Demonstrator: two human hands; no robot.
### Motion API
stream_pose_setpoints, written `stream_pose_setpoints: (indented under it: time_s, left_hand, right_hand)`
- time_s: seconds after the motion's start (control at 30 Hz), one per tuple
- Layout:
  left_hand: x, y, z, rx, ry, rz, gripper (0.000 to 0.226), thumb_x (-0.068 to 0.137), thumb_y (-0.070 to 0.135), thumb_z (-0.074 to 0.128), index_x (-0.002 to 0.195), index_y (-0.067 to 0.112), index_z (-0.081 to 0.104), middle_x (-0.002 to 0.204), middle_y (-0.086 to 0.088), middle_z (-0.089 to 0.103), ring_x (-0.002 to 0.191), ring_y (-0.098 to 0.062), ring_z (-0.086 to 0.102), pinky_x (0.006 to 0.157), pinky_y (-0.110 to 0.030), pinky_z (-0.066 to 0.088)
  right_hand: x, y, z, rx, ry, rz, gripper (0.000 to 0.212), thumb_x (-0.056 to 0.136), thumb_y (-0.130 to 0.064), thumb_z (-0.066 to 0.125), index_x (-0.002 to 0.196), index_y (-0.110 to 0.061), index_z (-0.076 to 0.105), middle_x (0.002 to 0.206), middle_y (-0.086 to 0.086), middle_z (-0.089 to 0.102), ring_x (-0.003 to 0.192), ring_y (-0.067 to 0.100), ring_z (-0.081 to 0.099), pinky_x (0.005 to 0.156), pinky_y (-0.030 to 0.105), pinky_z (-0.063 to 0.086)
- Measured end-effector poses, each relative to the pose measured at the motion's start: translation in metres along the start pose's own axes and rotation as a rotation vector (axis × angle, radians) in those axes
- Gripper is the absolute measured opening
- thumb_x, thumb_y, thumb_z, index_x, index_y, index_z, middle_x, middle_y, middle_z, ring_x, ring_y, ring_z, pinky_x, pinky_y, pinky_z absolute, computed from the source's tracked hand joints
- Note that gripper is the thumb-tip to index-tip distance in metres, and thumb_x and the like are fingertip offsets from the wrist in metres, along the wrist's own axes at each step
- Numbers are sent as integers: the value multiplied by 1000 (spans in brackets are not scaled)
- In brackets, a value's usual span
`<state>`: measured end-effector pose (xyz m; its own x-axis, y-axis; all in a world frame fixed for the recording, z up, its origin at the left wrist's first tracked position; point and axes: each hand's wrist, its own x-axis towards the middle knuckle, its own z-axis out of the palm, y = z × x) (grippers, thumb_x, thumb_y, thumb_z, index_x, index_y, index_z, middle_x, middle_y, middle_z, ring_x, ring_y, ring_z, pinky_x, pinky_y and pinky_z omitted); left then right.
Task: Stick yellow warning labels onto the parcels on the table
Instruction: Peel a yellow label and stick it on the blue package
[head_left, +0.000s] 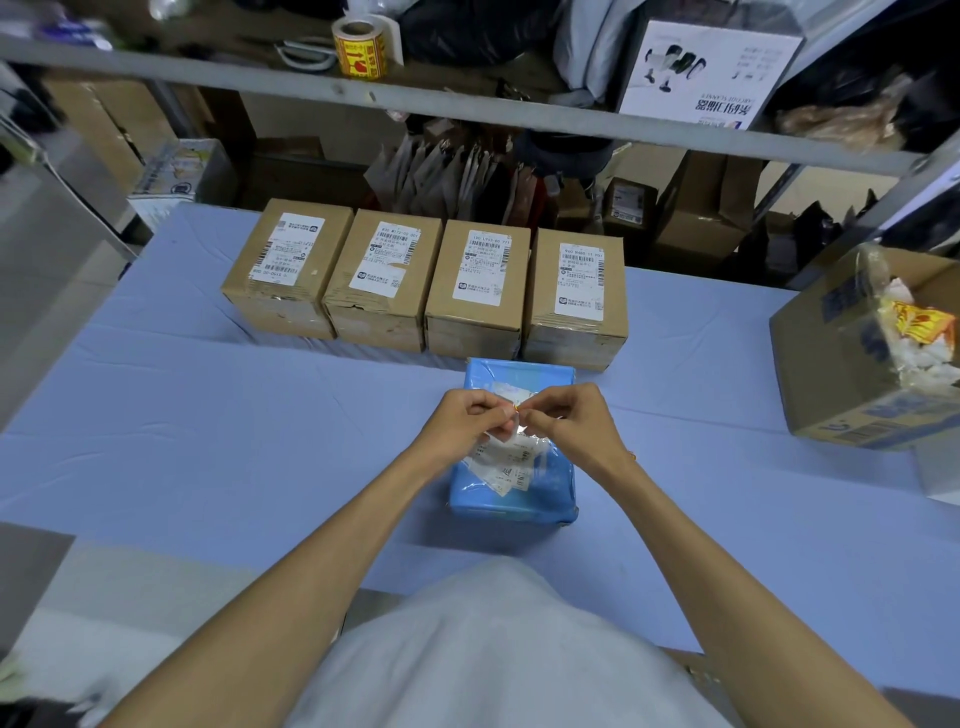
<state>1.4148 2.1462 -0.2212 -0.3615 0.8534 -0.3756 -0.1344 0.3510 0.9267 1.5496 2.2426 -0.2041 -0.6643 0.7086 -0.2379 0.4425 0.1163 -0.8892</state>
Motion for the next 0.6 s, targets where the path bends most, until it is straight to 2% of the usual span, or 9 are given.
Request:
stream_pose_setpoints:
  time_s: [0.3,0.4,0.5,0.6]
  left_hand:
    - [-1,-1,-1,59,3,-3,8,90,7,62,84,10,66,63,4,70,62,-7,66,77,-35,47]
    - [-2,0,0,69,5,-5,3,88,8,65,90,6,66,65,1,70,62,-6,67,74,-30,48]
    - [-4,2,2,82,-2,11,12,87,4,64,97,-4,66,73,-8,68,60,-3,66,65,-16,50]
    - [-4,2,2,83,-14,34,11,90,-2,58,98,-7,65,75,-10,67,60,-4,65,67,-15,52]
  right_hand:
    - [0,0,2,5,18,-5,6,77,-13,75,79,-8,77,71,5,73,66,15,69,65,23,55]
    - [0,1,2,17,14,1,12,73,-19,81,77,-9,77,69,4,73,66,15,69,66,26,55]
    - [0,3,2,44,26,12,11,73,-18,81,73,-8,75,67,5,72,64,15,68,66,29,56]
    - [0,5,3,54,32,0,9,79,-14,75,73,-8,74,65,5,71,60,13,65,63,29,54]
